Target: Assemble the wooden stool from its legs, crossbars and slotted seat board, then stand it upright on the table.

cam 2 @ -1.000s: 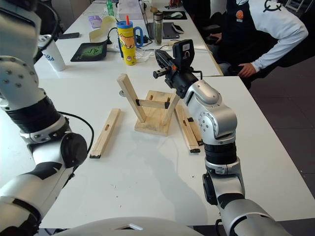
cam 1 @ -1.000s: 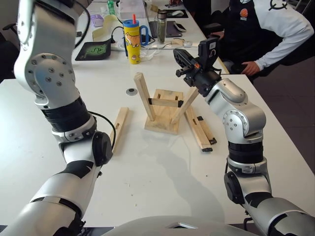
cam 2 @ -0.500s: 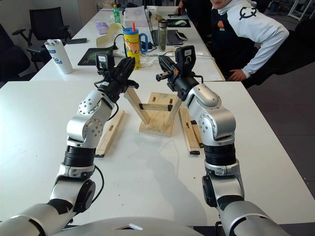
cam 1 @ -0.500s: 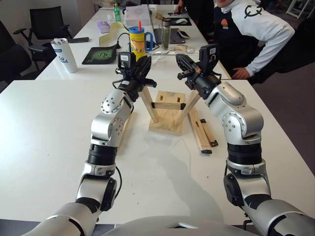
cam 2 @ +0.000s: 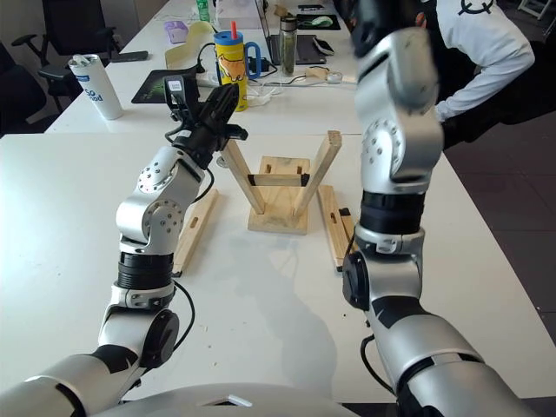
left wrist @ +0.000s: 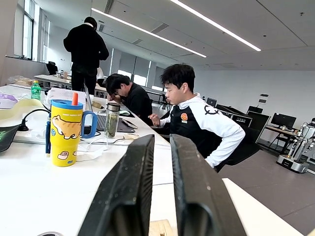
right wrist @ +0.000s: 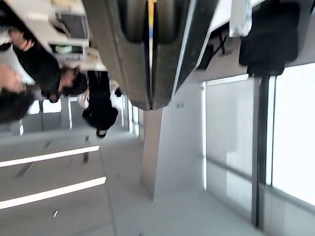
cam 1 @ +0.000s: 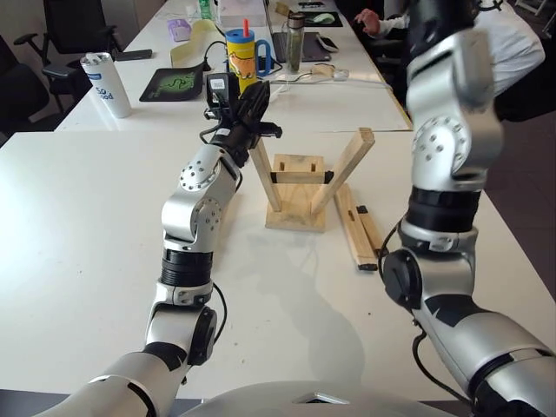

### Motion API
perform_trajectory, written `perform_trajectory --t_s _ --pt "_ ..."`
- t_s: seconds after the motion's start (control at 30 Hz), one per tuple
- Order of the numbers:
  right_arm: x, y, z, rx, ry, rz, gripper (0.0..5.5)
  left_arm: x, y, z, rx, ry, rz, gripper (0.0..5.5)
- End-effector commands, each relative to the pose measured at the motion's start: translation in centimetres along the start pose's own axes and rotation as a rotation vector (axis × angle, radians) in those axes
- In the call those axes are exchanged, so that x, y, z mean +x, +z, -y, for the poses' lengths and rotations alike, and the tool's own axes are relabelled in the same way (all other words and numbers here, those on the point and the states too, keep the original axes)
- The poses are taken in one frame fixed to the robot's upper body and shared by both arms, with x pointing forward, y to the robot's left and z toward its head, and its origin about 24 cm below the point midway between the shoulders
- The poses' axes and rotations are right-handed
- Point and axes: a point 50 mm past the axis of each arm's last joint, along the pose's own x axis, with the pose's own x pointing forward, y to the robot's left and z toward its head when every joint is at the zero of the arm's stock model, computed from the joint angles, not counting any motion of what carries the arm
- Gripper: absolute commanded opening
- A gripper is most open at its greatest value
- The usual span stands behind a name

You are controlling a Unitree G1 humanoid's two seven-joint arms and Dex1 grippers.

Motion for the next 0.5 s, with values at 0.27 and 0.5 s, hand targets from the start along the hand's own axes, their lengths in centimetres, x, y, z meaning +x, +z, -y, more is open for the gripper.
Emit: perform_trajectory --t_s 0.27,0.5 --pt "-17.0 -15.2 -1.3 0.142 0.105 -0.935 0.00 -0.9 -2.3 -0.6 -0.026 0.043 -0.130 0.65" --pt "-21.0 -16.8 -3.3 0.209 0.188 -1.196 0.00 -0.9 -1.9 0.0 -0.037 0.012 -0.128 0.65"
